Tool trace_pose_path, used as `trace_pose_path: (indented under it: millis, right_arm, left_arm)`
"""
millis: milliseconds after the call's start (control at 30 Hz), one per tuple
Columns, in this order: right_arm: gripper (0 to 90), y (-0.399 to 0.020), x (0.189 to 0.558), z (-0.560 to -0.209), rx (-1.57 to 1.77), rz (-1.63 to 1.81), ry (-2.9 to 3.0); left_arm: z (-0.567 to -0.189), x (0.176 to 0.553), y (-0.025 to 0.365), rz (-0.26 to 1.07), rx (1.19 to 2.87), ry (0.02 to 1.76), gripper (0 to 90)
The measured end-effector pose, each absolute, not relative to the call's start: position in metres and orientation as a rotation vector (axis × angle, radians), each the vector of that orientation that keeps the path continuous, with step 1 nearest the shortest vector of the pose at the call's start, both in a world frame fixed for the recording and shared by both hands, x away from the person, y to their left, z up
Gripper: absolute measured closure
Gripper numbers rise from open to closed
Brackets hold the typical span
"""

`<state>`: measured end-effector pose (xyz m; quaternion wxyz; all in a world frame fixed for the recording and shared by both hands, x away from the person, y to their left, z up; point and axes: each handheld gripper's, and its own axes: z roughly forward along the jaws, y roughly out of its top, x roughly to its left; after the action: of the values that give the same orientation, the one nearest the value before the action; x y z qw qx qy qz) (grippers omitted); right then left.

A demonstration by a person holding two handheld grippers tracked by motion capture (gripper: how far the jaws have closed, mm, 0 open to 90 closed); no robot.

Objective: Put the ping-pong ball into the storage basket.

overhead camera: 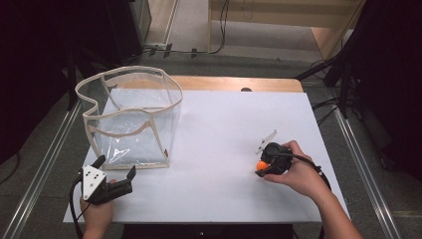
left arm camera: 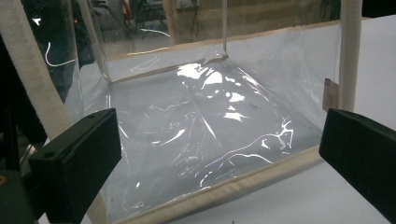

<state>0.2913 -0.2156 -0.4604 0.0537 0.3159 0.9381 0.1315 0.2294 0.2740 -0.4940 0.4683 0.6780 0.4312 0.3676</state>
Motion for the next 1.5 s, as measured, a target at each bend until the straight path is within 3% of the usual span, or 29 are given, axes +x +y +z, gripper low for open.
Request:
trace_pose_path:
  millis: [1500]
  right_arm:
    - [48.1,-0.162,0.317,-0.439,0.795,0.443,2.918]
  left_arm:
    - [-0.494,0.229,0.274,0.899,1.661,1.054,0.0]
